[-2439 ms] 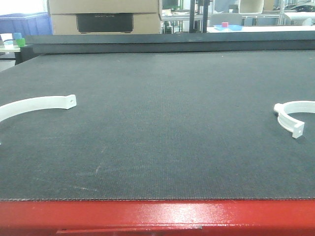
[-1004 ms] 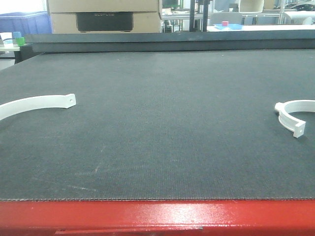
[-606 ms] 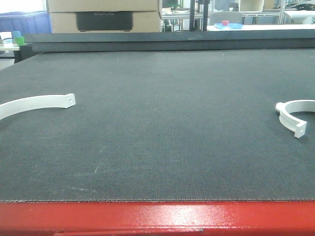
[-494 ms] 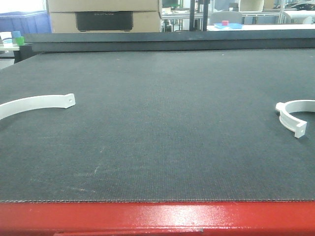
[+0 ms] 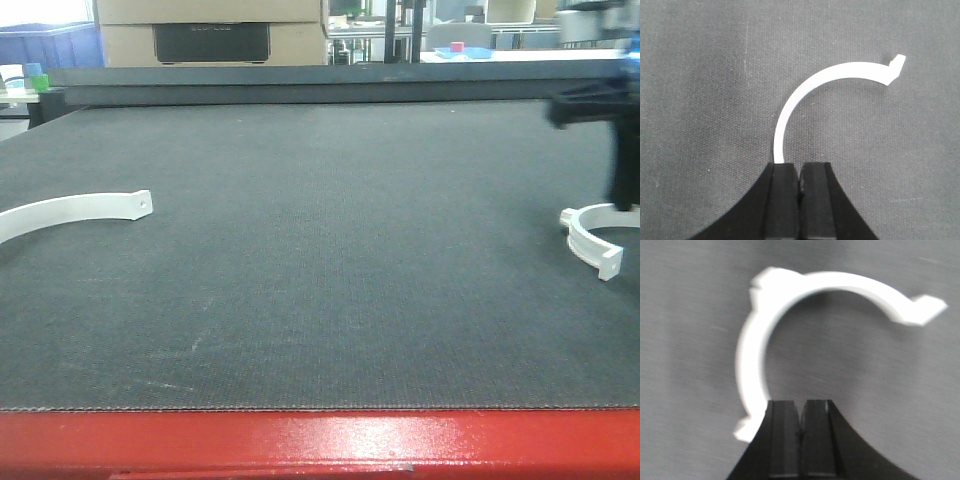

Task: Grab PVC pipe and place in blue bin
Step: 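Close left and right grippers on the edge of each white clamp, then lift both held clamps up off the bench surface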

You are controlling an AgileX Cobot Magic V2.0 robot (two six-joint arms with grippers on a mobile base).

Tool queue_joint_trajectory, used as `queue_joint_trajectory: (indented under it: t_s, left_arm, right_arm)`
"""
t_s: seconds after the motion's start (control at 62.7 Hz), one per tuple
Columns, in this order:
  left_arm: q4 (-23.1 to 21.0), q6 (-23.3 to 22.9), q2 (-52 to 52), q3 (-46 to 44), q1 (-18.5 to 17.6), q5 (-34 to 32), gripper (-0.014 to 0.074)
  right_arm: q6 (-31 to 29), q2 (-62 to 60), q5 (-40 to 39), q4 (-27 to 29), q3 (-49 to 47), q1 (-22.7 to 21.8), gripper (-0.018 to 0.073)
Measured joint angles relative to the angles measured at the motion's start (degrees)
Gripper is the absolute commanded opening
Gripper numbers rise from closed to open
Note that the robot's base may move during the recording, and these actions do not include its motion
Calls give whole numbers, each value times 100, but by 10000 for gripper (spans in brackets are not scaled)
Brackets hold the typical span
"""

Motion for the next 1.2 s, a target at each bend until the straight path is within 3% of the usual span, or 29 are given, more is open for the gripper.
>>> queue_joint_trajectory:
  t_s: [0.175, 0.239, 0.383, 0.494, 0.813, 0.925, 1.052, 1.196]
  left_arm:
    - [-9, 0, 0, 0, 0, 35, -96]
    - [-9, 0, 0, 0, 0, 103, -96]
    - [-9, 0, 0, 0, 0, 265, -96]
    - [-9, 0, 0, 0, 0, 279, -96]
    - [-55, 0, 0, 0, 0, 292, -96]
    - [-118, 0, 0, 0, 0, 292, -96]
    - [-182, 0, 0, 0, 0, 292, -96]
    - [-365, 0, 0, 0, 0, 292, -97]
  right_arm:
    - [483, 411, 224, -11, -539, 95, -130]
    - [543, 480, 265, -24, -660, 95, -62]
    - [580, 594, 298, -46, -781, 95, 185]
    - [605, 752, 306, -46, -795, 95, 251]
    - [627, 1297, 115, 249, -799, 95, 217]
    - [640, 1329, 115, 277, -826, 95, 81]
    - [656, 1363, 344, 116, -917, 105, -171]
    - [661, 1373, 949, -307, -1241, 105, -168]
